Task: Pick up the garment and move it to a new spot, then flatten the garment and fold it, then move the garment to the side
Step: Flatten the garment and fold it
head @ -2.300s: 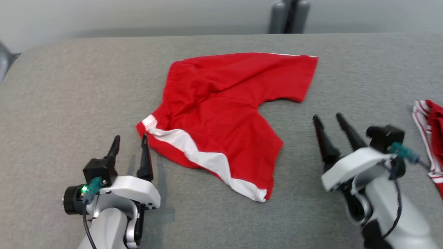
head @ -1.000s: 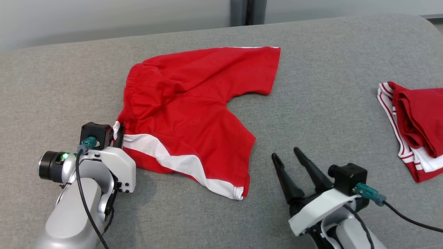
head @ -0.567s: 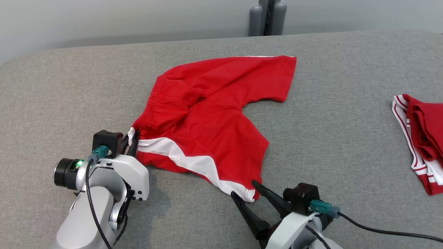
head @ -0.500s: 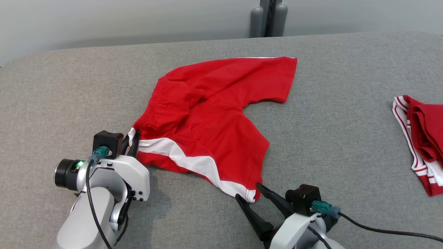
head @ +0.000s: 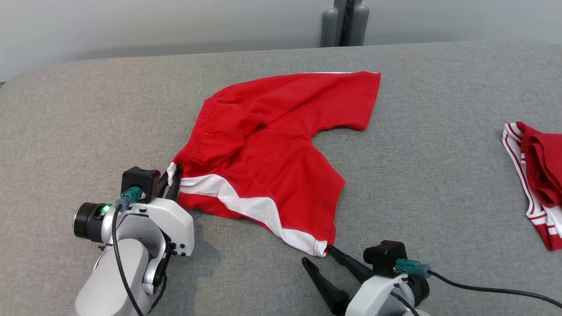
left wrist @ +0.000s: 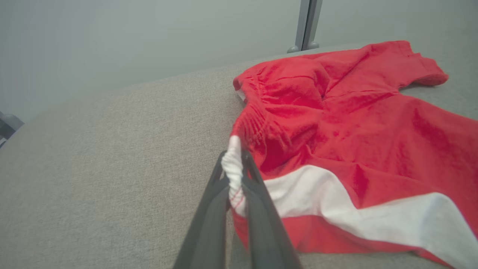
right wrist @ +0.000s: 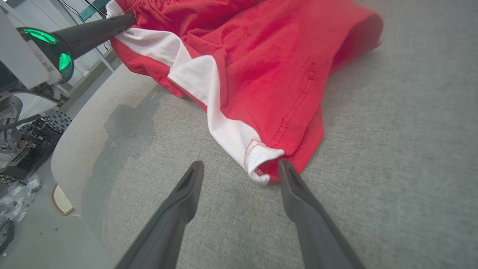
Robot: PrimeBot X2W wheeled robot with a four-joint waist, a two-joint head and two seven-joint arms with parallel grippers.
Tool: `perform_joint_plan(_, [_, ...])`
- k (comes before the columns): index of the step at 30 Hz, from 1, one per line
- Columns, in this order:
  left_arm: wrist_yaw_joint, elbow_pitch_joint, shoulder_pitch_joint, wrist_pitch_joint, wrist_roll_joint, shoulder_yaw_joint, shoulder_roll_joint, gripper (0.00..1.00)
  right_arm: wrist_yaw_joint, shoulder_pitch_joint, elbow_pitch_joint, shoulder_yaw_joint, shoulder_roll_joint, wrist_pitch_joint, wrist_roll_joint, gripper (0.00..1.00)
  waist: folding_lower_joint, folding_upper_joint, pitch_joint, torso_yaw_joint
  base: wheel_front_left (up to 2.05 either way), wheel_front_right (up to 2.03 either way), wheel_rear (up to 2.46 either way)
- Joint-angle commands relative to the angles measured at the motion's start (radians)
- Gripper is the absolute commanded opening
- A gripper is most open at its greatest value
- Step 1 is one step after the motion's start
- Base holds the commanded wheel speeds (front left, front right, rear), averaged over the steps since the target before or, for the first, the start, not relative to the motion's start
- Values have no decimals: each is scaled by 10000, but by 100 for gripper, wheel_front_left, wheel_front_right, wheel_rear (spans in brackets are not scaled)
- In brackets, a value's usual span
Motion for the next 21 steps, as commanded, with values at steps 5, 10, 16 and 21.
perform_joint_plan(5, [58, -46, -26, 22, -50, -83, 29, 0, -5, -141, 212, 40, 7, -66, 299, 100, 0, -1, 47, 86, 0, 0, 0])
perform_joint_plan(10, [64, -69, -89, 46, -51, -194, -32, 0, -5, -355, 473, 225, 24, -75, 732, 32, 0, -1, 86, 211, 0, 0, 0])
perform_joint_plan(16, [67, -77, -58, 32, -74, -262, -4, 0, -5, -526, 776, 391, 12, -374, 953, 0, 0, -1, 74, 301, 0, 0, 0])
perform_joint_plan(21, [76, -63, 127, -27, -179, -245, 85, 0, -5, -617, 861, 257, -182, -802, 1048, 0, 0, -1, -128, 245, 0, 0, 0])
